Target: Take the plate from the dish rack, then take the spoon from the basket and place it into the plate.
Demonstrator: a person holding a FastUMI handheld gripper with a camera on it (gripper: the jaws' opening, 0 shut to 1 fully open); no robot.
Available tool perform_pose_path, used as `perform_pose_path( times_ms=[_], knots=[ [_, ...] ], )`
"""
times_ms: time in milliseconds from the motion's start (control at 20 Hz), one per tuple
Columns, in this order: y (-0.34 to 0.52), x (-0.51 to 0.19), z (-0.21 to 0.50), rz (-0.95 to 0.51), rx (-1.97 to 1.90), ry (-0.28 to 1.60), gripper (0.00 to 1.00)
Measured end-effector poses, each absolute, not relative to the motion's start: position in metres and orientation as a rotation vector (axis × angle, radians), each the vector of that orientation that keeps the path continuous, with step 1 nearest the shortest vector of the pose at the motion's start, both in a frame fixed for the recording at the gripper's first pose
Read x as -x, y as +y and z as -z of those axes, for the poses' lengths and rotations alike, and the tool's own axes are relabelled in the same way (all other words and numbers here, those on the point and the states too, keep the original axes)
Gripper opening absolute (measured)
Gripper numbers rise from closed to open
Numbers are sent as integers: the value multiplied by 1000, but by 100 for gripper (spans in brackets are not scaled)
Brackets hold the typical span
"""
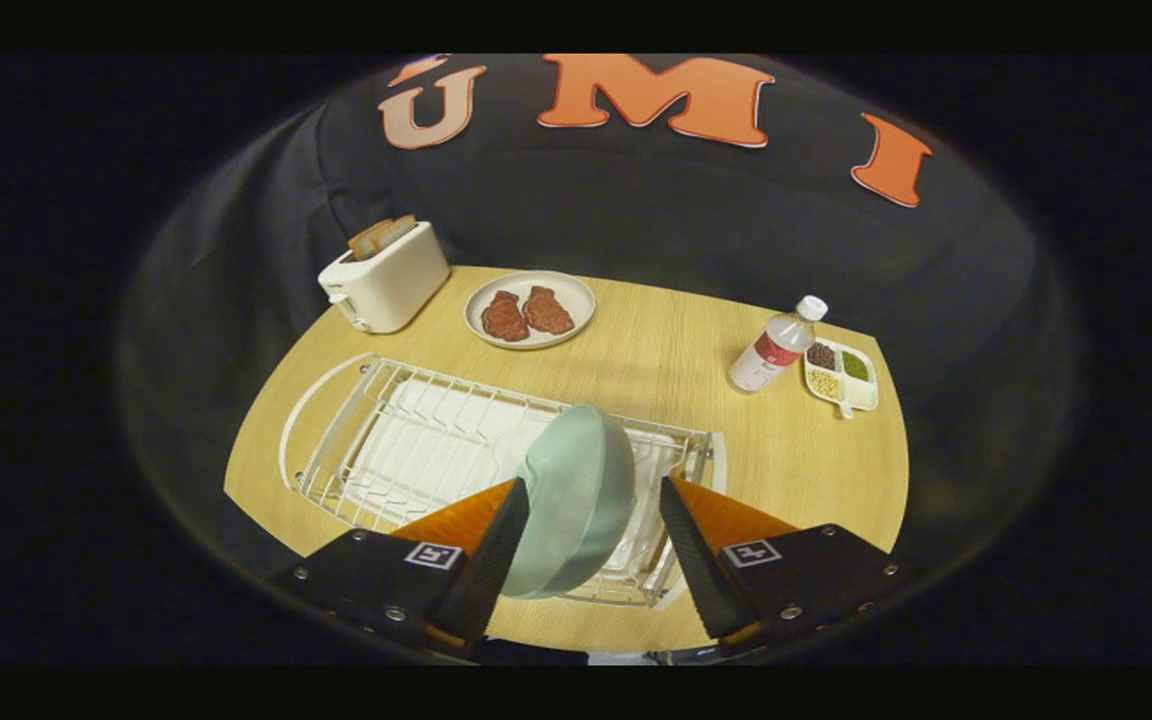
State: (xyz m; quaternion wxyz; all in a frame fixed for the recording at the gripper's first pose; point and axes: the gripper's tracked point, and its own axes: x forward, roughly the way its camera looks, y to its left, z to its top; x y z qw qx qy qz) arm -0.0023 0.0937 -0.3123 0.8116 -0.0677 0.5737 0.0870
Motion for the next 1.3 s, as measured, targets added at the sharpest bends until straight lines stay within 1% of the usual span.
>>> perform_pose_path(
  times_ms=[200, 250, 450, 500, 650, 700, 800, 1000, 1300],
  knots=[
    [98, 5, 331, -157, 153, 1275, 71],
    [101, 6, 333, -155, 149, 1283, 66],
    [115, 18, 341, -149, 118, 1345, 57],
    [116, 22, 345, -139, 130, 1363, 55],
    [113, 27, 350, -95, 176, 1397, 45],
    [112, 34, 352, -70, 171, 1431, 44],
    [114, 40, 349, -44, 137, 1472, 40],
    [112, 35, 337, -30, 134, 1458, 37],
    [93, 28, 319, 75, 110, 1420, 32]
  ],
)
